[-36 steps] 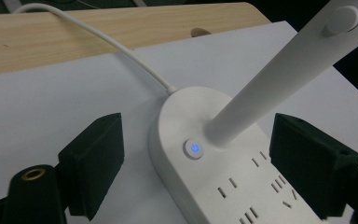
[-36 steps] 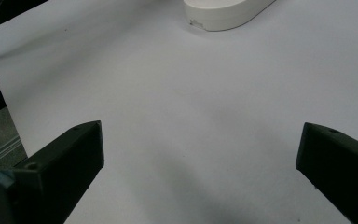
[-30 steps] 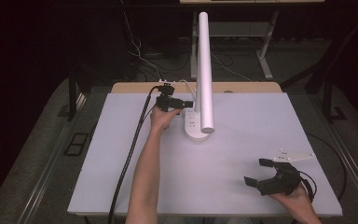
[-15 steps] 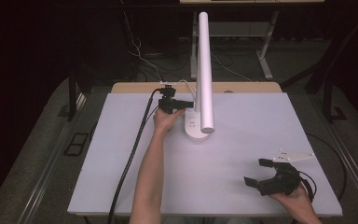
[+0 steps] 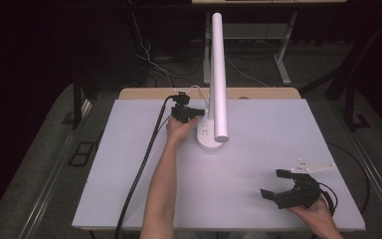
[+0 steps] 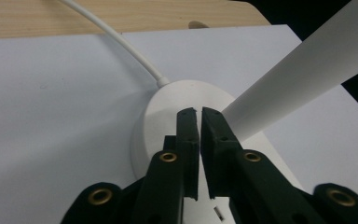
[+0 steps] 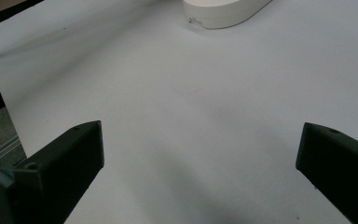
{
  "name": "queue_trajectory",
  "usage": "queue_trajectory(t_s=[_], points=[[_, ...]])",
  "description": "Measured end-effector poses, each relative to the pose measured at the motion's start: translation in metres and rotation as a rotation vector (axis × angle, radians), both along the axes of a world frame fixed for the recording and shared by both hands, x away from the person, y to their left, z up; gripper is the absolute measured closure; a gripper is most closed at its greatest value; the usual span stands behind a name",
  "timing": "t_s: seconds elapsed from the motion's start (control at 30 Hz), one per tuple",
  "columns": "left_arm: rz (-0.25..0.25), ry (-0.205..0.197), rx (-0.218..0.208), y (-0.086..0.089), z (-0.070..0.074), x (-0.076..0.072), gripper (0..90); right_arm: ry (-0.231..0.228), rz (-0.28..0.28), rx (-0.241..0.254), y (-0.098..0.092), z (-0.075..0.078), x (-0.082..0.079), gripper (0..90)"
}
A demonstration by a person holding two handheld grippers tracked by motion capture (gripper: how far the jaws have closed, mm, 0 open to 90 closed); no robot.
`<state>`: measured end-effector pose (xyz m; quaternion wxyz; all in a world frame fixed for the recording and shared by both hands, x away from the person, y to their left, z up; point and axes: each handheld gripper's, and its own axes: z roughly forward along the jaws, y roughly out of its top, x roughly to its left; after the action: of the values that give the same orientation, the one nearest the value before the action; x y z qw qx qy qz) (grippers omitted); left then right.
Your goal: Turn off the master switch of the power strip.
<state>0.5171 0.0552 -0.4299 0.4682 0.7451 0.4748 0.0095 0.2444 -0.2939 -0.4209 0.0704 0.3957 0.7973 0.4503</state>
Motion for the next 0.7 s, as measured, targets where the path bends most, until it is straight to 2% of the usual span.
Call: queue_trajectory(t_s=[0.07, 0.23, 0.33, 0.57, 0.6, 0.7], points=[[0.012, 0.003, -0.004, -0.0016, -0.0007, -0.0001, 89.8, 0.000, 0.001, -0.001, 0.0001, 0.0000, 0.0000, 0.3], [0.006, 0.015, 0.023, -0.0018, -0.0038, -0.0001, 90.0, -0.002, 0.003, -0.002, 0.0002, -0.0003, 0.0001, 0.3], [0.005, 0.014, 0.018, -0.0026, -0.0045, -0.0002, 90.0, -0.001, 0.002, -0.003, 0.0003, -0.0003, 0.0001, 0.3], [0.010, 0.004, 0.064, -0.0070, -0.0036, -0.0017, 90.0, -0.001, 0.003, 0.000, 0.0001, 0.0000, 0.0000, 0.3], [0.010, 0.011, 0.056, -0.0060, -0.0040, -0.0017, 90.0, -0.001, 0.002, 0.000, 0.0001, 0.0002, -0.0001, 0.3], [0.031, 0.075, -0.015, -0.0011, -0.0062, 0.0014, 90.0, -0.001, 0.001, 0.000, 0.0000, 0.0006, -0.0008, 0.3]])
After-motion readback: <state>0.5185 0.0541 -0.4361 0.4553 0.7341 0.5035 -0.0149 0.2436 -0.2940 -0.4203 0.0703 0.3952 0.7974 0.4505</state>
